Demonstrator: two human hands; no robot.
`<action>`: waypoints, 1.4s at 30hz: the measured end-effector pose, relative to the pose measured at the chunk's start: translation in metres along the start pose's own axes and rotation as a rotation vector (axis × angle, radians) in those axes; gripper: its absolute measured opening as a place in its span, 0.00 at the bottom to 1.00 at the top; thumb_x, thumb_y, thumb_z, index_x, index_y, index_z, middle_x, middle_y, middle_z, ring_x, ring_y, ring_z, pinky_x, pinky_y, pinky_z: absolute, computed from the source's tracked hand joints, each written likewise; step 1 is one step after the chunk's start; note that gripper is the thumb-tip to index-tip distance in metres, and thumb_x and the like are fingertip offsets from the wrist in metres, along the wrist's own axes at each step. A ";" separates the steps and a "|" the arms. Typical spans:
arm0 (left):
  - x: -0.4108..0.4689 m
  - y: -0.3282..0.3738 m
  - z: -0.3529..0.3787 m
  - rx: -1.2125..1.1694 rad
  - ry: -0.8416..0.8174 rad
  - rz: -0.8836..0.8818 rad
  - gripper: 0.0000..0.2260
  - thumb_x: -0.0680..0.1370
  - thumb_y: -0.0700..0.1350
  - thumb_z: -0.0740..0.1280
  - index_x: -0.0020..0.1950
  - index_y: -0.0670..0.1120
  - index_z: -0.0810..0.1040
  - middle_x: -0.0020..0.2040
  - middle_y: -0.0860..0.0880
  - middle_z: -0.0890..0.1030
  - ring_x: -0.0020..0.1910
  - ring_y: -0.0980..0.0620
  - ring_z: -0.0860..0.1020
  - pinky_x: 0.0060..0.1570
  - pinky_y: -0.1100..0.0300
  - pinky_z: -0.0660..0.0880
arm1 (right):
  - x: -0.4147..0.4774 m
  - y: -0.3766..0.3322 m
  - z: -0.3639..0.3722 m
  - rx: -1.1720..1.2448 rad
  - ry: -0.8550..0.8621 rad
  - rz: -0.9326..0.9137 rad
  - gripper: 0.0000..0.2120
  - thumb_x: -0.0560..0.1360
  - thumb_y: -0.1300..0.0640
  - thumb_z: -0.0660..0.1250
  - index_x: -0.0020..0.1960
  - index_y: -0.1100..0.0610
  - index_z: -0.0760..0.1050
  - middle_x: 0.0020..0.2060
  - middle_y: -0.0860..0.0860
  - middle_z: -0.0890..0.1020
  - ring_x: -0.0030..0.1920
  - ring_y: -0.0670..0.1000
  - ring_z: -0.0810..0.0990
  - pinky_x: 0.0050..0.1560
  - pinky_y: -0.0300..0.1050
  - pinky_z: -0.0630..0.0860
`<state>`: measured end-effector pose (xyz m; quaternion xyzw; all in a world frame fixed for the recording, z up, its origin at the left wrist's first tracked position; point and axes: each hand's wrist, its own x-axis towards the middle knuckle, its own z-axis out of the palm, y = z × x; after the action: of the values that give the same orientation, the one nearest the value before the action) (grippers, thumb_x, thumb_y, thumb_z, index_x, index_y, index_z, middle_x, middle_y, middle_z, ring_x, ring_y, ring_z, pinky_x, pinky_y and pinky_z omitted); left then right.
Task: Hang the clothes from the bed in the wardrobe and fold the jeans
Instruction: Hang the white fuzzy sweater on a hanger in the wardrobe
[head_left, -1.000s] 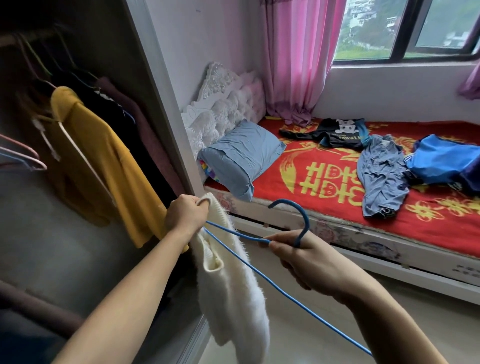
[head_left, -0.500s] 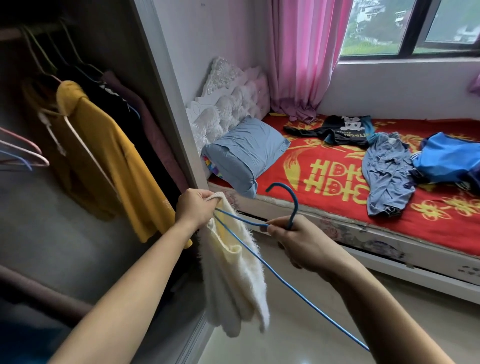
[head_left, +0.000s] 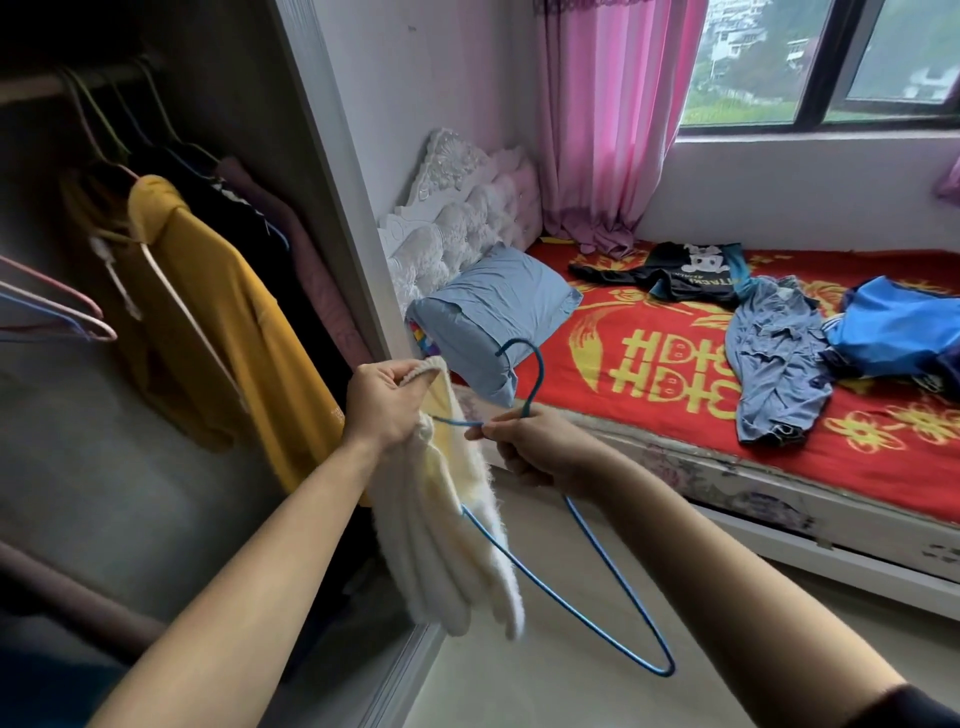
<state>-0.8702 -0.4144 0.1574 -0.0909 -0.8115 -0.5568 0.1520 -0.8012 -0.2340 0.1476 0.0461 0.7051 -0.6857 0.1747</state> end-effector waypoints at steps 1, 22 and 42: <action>-0.003 0.007 0.000 -0.030 -0.033 0.009 0.02 0.74 0.42 0.74 0.43 0.46 0.86 0.33 0.61 0.82 0.33 0.67 0.76 0.36 0.71 0.73 | 0.005 0.003 0.005 -0.035 0.010 0.031 0.12 0.82 0.61 0.60 0.57 0.65 0.80 0.28 0.50 0.63 0.25 0.47 0.59 0.25 0.35 0.55; -0.035 0.056 -0.046 0.072 -0.360 0.072 0.16 0.76 0.59 0.70 0.54 0.48 0.85 0.55 0.51 0.78 0.59 0.54 0.73 0.60 0.64 0.68 | 0.007 -0.008 -0.013 0.369 -0.041 -0.309 0.11 0.81 0.58 0.63 0.52 0.59 0.84 0.28 0.47 0.56 0.25 0.45 0.53 0.23 0.35 0.53; 0.004 0.036 -0.047 0.352 -0.199 0.333 0.08 0.81 0.43 0.65 0.51 0.45 0.84 0.43 0.48 0.81 0.45 0.52 0.77 0.51 0.57 0.71 | -0.018 -0.065 -0.063 -0.150 -0.087 -0.310 0.16 0.77 0.46 0.69 0.46 0.59 0.84 0.25 0.47 0.61 0.25 0.47 0.55 0.26 0.39 0.53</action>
<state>-0.8553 -0.4450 0.2060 -0.2496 -0.8808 -0.3626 0.1746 -0.8160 -0.1728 0.2143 -0.1062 0.7448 -0.6511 0.1002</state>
